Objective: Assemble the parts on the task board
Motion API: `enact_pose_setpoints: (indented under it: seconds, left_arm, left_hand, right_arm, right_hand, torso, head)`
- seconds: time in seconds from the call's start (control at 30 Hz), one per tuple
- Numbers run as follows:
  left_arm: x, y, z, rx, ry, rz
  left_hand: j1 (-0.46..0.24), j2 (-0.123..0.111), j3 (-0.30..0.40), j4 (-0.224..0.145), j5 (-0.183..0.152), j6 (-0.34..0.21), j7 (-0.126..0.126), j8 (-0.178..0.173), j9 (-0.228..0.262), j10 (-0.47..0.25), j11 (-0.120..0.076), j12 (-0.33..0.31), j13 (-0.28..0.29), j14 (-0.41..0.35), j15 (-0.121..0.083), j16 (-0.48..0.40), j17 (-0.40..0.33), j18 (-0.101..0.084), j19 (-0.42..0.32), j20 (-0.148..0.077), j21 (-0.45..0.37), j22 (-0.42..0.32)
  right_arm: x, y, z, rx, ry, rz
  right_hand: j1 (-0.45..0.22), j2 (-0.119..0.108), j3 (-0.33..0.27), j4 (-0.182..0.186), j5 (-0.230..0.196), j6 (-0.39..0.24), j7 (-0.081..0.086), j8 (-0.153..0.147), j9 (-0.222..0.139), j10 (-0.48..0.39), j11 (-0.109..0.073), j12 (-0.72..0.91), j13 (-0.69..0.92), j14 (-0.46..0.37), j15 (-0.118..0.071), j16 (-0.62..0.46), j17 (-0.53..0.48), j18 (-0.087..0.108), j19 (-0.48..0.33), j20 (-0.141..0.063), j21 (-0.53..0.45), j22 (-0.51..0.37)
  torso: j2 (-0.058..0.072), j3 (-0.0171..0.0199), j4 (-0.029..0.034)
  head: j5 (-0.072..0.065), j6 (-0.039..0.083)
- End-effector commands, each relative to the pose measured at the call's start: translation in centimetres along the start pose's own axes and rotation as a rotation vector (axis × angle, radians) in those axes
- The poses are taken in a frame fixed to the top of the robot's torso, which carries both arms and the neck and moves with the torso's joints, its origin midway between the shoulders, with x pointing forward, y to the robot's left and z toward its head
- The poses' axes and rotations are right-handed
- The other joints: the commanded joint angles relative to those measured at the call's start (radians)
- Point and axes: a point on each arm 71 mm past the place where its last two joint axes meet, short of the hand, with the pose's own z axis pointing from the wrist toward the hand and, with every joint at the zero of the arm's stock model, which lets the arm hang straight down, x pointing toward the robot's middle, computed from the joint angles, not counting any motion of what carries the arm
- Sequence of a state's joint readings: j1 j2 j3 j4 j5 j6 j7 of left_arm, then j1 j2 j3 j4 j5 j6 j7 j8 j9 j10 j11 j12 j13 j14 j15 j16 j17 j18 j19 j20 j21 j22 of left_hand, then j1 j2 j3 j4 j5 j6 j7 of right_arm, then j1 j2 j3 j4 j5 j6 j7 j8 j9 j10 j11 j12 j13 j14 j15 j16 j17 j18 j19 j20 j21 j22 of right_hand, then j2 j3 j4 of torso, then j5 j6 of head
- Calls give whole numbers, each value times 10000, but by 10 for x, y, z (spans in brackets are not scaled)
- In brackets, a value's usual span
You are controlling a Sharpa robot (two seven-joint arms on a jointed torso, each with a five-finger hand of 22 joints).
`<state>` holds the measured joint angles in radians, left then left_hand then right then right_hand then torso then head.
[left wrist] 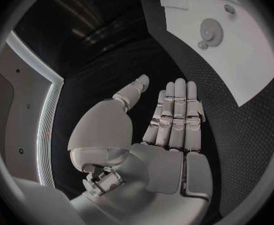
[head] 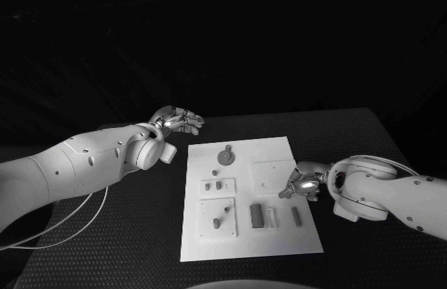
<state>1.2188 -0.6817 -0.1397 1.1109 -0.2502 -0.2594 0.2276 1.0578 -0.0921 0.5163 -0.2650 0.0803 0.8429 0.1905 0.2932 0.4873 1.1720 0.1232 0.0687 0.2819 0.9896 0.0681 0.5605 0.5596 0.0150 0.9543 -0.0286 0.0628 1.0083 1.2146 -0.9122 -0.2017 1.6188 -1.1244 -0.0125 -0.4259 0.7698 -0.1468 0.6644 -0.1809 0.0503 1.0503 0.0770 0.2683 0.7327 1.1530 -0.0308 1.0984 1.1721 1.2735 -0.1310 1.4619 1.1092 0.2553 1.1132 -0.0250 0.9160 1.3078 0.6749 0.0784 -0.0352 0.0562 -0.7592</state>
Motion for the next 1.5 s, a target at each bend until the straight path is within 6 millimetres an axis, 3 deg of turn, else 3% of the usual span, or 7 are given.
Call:
enact_pose_setpoints:
  seconds: [0.03,0.2,0.43,0.7,1.13,1.3,1.5]
  left_arm:
    - [1,-2,0,93,154,-88]
    - [2,-2,0,94,183,-94]
    - [2,-2,0,80,215,-101]
    - [3,-2,0,69,246,-109]
    - [2,-1,0,54,264,-115]
    - [1,-1,-1,42,247,-112]
    - [1,-1,-1,33,252,-114]
  left_hand:
    - [-103,20,-19,70,38,-47,-32,63,-11,-61,-3,13,-15,32,48,-73,18,-59,-27,24,56,-18]
    - [-134,19,-30,92,35,-37,-37,72,-11,-59,-3,15,-17,31,51,-85,31,-61,-31,26,55,-23]
    - [-150,19,-36,103,34,-37,-38,74,-12,-60,-3,14,-19,31,52,-91,37,-62,-33,27,55,-25]
    - [-159,17,-40,108,34,-40,-37,73,-13,-62,-2,13,-20,30,52,-96,42,-62,-34,27,55,-27]
    - [-173,17,-44,118,34,-48,-35,71,-16,-68,-1,11,-23,27,54,-106,50,-61,-38,27,54,-30]
    - [-177,19,-45,123,35,-51,-35,70,-17,-70,0,11,-25,26,54,-110,54,-61,-41,27,54,-32]
    - [-182,21,-46,127,35,-53,-34,70,-18,-70,0,11,-25,25,54,-113,57,-62,-43,28,54,-33]
  right_arm:
    - [1,-7,-3,298,162,-1178]
    - [1,-14,-7,579,149,-1768]
    - [14,-22,-9,934,468,-2596]
    - [28,-22,-5,969,769,-2913]
    - [50,-15,6,818,937,-3264]
    - [55,-11,12,741,582,-3963]
    - [57,-7,15,675,142,-5101]
  right_hand:
    - [170,33,-37,-223,0,149,-30,65,31,134,-46,67,21,168,-33,82,100,65,66,-53,47,179]
    - [60,-4,-112,-194,0,386,-112,161,81,624,-123,547,378,347,-76,147,232,65,151,-62,64,163]
    - [-121,-305,-7,164,1,505,-170,197,146,760,-180,646,465,428,-120,172,250,65,209,-96,46,147]
    - [-249,-537,141,625,2,532,-181,182,193,784,-190,640,485,417,-125,184,215,65,213,-111,36,158]
    - [-282,-682,200,869,3,556,-187,174,221,781,-193,627,493,370,-113,186,157,65,170,-108,34,175]
    - [-232,-626,226,886,3,554,-187,168,228,773,-194,618,491,357,-112,188,142,65,160,-111,39,180]
    - [26,-19,-10,404,1,534,-176,133,266,725,-178,567,480,298,-90,206,86,65,55,-94,84,206]
  torso:
    - [3,4,17]
    - [7,10,6]
    - [5,5,8]
    - [6,-2,22]
    - [8,-7,24]
    - [6,-4,19]
    - [5,-3,19]
  head:
    - [-25,28]
    - [-31,30]
    - [-41,15]
    - [-41,-8]
    - [-45,-48]
    - [-35,-78]
    - [-28,-92]
